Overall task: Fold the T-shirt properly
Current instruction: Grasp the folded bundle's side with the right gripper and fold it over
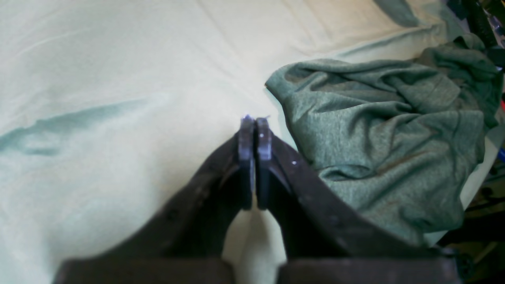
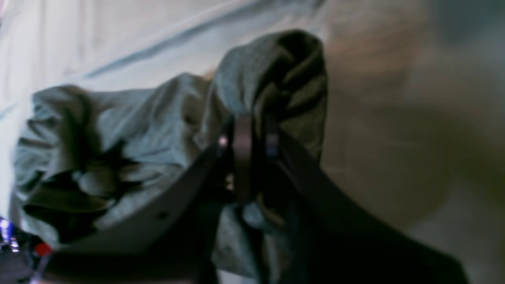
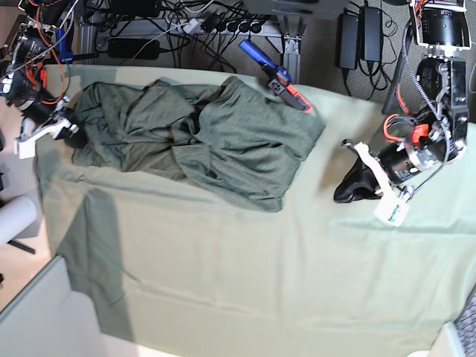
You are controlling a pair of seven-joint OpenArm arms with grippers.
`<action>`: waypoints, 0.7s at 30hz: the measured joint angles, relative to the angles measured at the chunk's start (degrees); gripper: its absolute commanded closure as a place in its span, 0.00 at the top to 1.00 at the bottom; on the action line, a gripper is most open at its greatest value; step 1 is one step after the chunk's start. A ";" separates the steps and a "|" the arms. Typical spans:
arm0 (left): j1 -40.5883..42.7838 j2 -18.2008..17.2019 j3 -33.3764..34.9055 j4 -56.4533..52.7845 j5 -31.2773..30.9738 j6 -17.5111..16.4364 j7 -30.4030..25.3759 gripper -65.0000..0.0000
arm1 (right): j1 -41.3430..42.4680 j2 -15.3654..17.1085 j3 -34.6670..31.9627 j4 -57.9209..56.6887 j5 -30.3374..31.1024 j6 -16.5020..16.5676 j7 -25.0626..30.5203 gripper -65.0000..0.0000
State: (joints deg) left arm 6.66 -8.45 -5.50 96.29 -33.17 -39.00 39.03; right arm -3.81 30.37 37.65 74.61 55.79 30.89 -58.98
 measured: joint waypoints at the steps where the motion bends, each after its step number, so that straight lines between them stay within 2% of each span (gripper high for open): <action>1: 0.00 0.00 0.00 0.00 0.61 0.00 -0.02 0.03 | -0.02 -0.96 0.04 0.50 0.55 0.00 -0.72 0.00; 12: 0.00 -4.13 0.07 0.00 1.18 -0.04 -0.04 0.03 | -0.24 -17.86 -0.50 20.20 1.18 0.00 -3.19 0.00; 21: 0.00 -8.94 0.17 0.00 1.18 -0.04 -0.02 0.03 | -0.28 -28.98 -11.13 29.00 0.13 0.00 -3.69 0.00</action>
State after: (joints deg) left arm 6.66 -17.39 -5.32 96.29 -31.99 -39.05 39.00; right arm -4.10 1.39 26.52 103.61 55.92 30.89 -62.67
